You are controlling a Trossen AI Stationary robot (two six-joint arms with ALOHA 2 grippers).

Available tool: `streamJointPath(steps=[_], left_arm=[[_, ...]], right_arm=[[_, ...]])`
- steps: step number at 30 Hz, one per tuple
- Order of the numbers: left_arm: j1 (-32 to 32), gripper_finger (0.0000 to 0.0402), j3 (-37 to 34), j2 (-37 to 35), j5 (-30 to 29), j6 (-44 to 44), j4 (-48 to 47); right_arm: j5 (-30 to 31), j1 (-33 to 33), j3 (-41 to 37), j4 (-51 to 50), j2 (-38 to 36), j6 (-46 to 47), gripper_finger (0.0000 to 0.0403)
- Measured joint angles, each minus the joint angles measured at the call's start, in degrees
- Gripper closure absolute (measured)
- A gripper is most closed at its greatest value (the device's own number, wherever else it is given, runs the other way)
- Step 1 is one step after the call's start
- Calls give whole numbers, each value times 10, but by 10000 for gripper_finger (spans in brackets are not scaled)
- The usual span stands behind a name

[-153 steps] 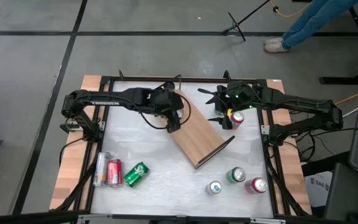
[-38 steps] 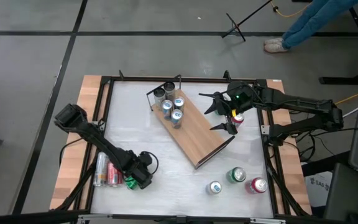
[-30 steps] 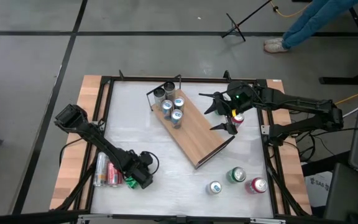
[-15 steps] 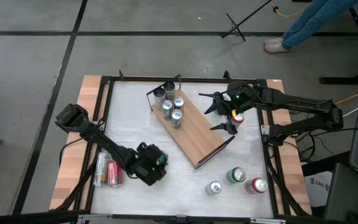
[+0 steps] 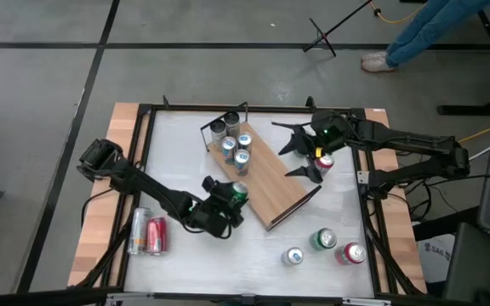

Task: Place canned beverage on shelf
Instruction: Put the bottom left green soda can on the shelf

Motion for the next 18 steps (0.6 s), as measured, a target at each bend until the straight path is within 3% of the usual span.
streamJointPath(steps=[10,15,18], left_arm=[[41,104,0,0,-12,223,171],[59,104,0,0,-8,269,197],[65,104,0,0,-5,278,198]], right_arm=[[-1,4,0,124,44,170,61],[10,36,0,161,71,175,61],[66,62,0,182,82,175,61]])
